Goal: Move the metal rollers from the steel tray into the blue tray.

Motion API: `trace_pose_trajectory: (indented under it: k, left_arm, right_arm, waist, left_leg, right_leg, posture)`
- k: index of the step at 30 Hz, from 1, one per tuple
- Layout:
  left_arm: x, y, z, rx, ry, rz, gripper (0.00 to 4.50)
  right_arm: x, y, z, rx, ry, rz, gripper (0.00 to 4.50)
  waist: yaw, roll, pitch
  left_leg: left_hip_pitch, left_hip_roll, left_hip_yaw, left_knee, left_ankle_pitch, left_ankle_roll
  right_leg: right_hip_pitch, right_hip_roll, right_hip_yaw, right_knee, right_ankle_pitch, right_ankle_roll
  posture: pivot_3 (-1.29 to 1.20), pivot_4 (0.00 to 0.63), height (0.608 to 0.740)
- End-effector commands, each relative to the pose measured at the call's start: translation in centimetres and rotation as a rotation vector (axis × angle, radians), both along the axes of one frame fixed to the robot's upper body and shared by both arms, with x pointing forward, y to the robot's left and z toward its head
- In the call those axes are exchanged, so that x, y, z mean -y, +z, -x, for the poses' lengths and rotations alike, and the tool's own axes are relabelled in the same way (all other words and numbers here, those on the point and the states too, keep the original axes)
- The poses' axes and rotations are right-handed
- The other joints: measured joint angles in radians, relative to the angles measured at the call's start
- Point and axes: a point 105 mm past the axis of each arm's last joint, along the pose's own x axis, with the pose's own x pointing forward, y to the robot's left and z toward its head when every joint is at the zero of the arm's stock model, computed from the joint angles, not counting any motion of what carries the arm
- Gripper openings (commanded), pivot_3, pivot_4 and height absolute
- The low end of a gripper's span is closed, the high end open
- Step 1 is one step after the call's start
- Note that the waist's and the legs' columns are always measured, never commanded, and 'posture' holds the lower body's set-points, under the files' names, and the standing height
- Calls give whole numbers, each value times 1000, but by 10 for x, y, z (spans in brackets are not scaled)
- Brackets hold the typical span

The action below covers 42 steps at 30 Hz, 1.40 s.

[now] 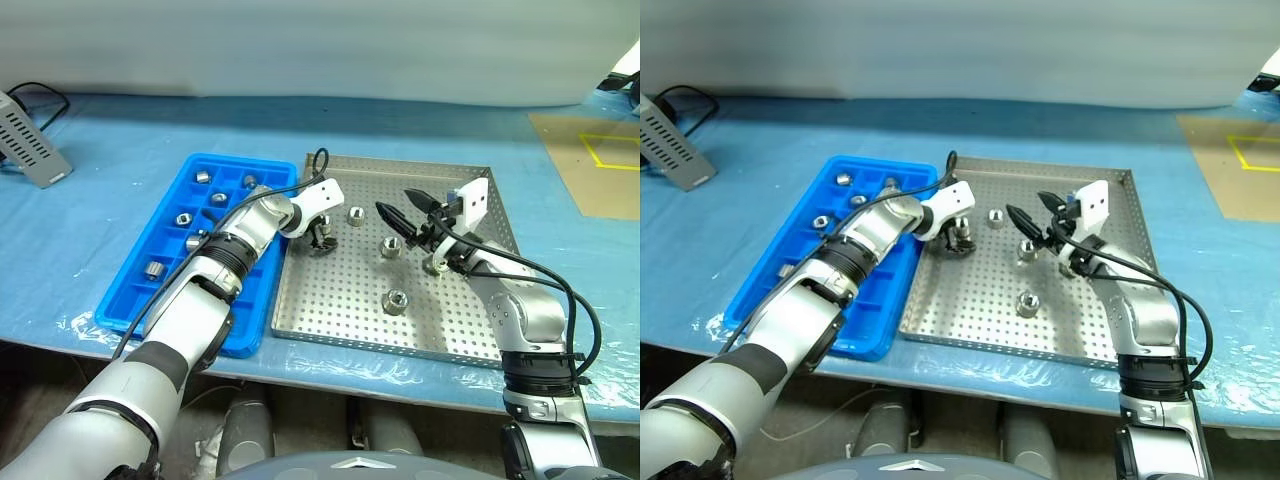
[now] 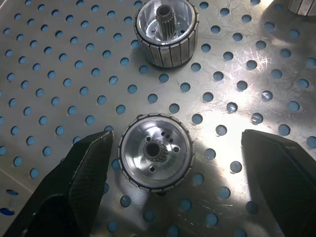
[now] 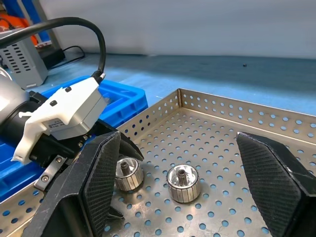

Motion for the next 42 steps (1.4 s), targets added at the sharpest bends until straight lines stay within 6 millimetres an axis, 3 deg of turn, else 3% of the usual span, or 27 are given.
trace_pose_trajectory:
  k: [1, 4, 10, 20, 23, 32, 37, 42]
  left_arm:
    - [-12, -7, -2, -14, 45, -41, 4490]
    - [-14, -8, -4, -15, 62, -47, 4490]
    - [-14, -7, -7, 6, 80, -42, 2984]
    - [-13, -7, -4, 19, 54, -14, 2984]
    - [-12, -4, -4, 29, 56, 5, 2159]
    - [-13, 12, 1, 77, 13, 104, 2159]
    - [-15, 29, 19, 69, -67, 258, 2159]
    - [-37, 46, 36, 112, -97, 355, 2159]
  right_arm:
    - [-4, 11, 0, 48, 11, -8, 3911]
    - [-4, 11, -1, 47, 14, -6, 3911]
    - [-6, 10, 1, 41, 25, -1, 3911]
    - [-8, 12, -2, 42, 31, 6, 3911]
    - [-10, 10, -2, 38, 39, 7, 3911]
    - [-13, 9, -4, 34, 49, 9, 3911]
    - [-16, 10, -4, 34, 59, 8, 3911]
    - [-21, 17, -5, 46, 94, -17, 3911]
  waist:
    - [0, 0, 0]
    - [0, 0, 0]
    - [0, 0, 0]
    - [2, 0, 0]
    - [1, 0, 0]
    - [-3, 0, 0]
    - [-14, 0, 0]
    - [-15, 0, 0]
  left_leg:
    - [0, 0, 0, 0, 0, 0]
    - [1, 0, 0, 0, 0, 0]
    - [2, 0, 1, 0, 0, -1]
    - [3, 0, 0, -3, 1, -2]
    - [3, 0, 1, -4, 1, -2]
    - [3, 0, 1, -9, 1, -2]
    - [-1, 0, 2, -12, 2, 0]
    - [-2, 5, 4, -12, 1, 3]
  right_leg:
    - [0, 0, 0, 0, 0, 0]
    - [1, 0, 0, 0, 0, 0]
    - [3, 0, 1, 0, 0, 0]
    - [3, 0, 1, -3, 1, -1]
    - [4, -1, 1, -4, 2, -1]
    - [3, 0, 1, -9, 2, -1]
    - [-2, 1, 0, -11, 2, -1]
    - [-3, 1, -1, -12, 2, -1]
  posture:
    - [-216, 150, 740]
    - [-214, 150, 740]
    - [-211, 150, 740]
    - [-201, 150, 740]
    - [-196, 150, 740]
    - [-182, 150, 740]
    - [-168, 150, 740]
    - [-156, 150, 740]
